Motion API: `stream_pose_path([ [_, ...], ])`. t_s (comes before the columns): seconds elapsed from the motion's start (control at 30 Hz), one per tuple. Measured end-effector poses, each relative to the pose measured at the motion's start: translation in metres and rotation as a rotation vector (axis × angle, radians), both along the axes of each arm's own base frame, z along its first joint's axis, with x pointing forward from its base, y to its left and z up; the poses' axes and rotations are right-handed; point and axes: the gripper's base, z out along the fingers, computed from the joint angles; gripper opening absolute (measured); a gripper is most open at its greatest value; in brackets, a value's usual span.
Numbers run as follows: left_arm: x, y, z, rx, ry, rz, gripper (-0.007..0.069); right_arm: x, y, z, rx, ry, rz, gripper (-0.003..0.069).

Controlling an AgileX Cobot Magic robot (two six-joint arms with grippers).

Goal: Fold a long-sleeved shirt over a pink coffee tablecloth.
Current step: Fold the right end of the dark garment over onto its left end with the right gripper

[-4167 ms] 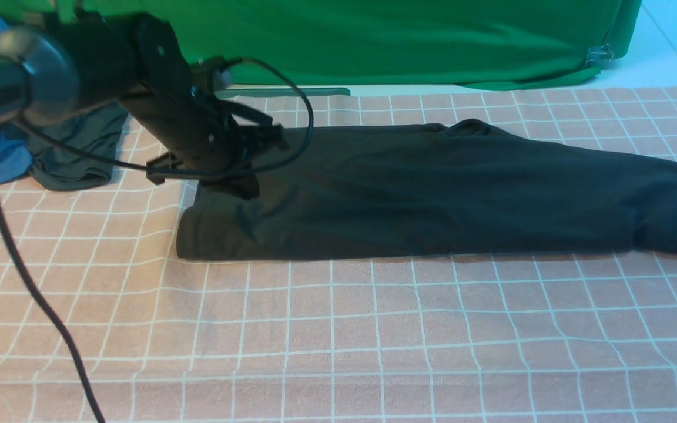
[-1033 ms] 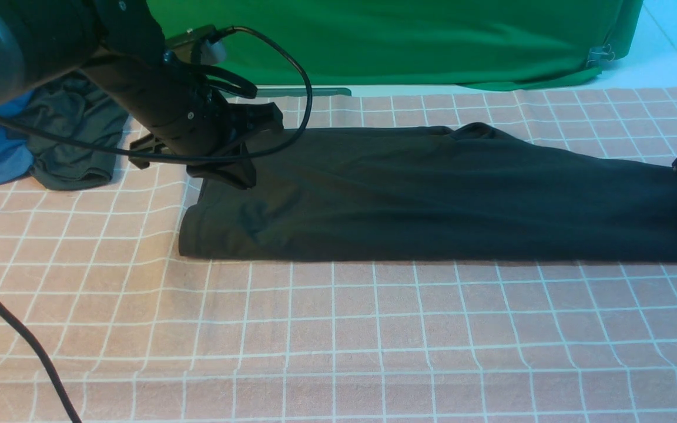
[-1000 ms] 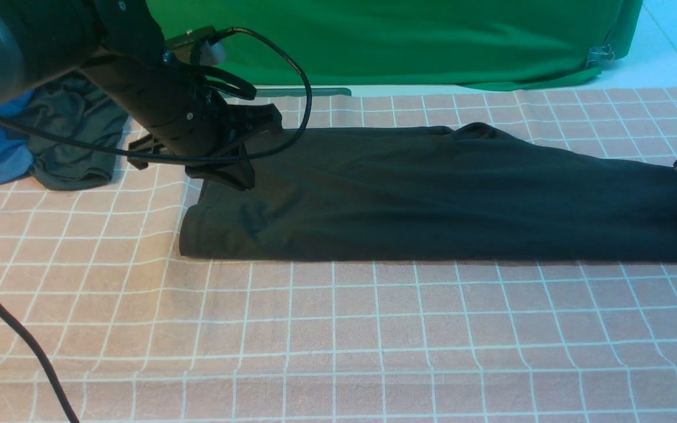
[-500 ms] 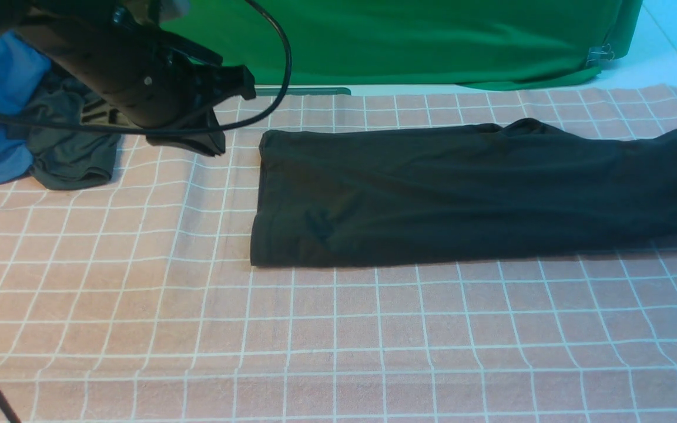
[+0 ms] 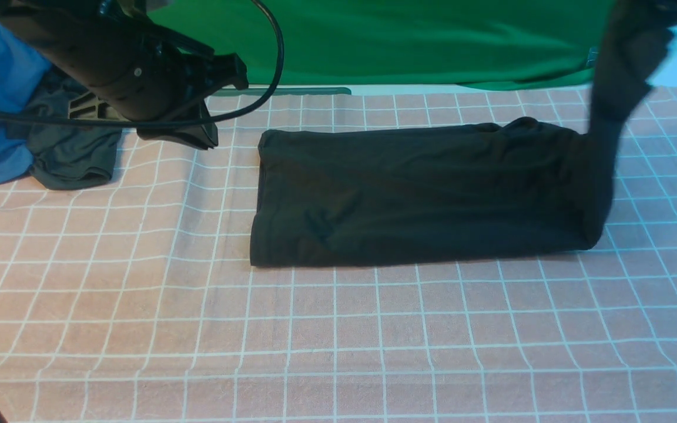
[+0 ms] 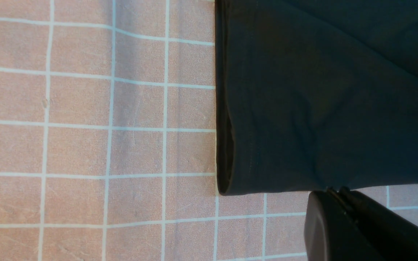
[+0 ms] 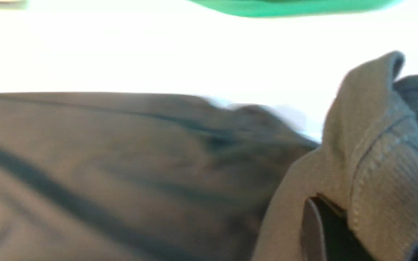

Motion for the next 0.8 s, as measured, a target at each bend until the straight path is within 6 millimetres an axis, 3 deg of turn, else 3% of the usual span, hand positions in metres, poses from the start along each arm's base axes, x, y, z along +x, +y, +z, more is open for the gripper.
stream_pose_path([
  [0.13,0.0,0.0,0.0,-0.004,0.001,0.0,0.0013,-0.001,0.059,0.002,0.048,-0.051,0.088,0.0097],
  [0.17,0.0,0.0,0.0,-0.004,0.001,0.0,0.0013,-0.002,0.065,0.002,0.051,-0.059,0.099,0.0097],
  [0.2,0.0,0.0,0.0,0.001,-0.001,0.0,0.0013,-0.004,0.088,0.002,0.075,-0.079,0.137,0.0097],
  [0.23,0.0,0.0,0.0,0.002,-0.001,0.0,0.0013,-0.003,0.091,0.002,0.082,-0.083,0.141,0.0097],
  [0.3,-0.001,0.002,0.001,0.011,-0.005,0.001,0.0013,-0.008,0.128,-0.001,0.125,-0.099,0.21,0.0097],
  [0.47,-0.006,0.016,0.014,0.003,-0.035,0.045,0.0013,-0.015,0.177,-0.019,0.156,-0.082,0.289,0.0097],
  [0.5,-0.006,0.017,0.014,0.003,-0.037,0.047,0.0013,-0.015,0.179,-0.02,0.157,-0.081,0.291,0.0097],
  [0.53,-0.009,0.024,0.019,0.0,-0.052,0.068,0.0013,-0.017,0.194,-0.03,0.159,-0.066,0.314,0.0097],
  [0.8,-0.017,0.044,0.033,-0.001,-0.082,0.123,0.0013,-0.024,0.244,-0.063,0.177,-0.041,0.366,0.0098],
])
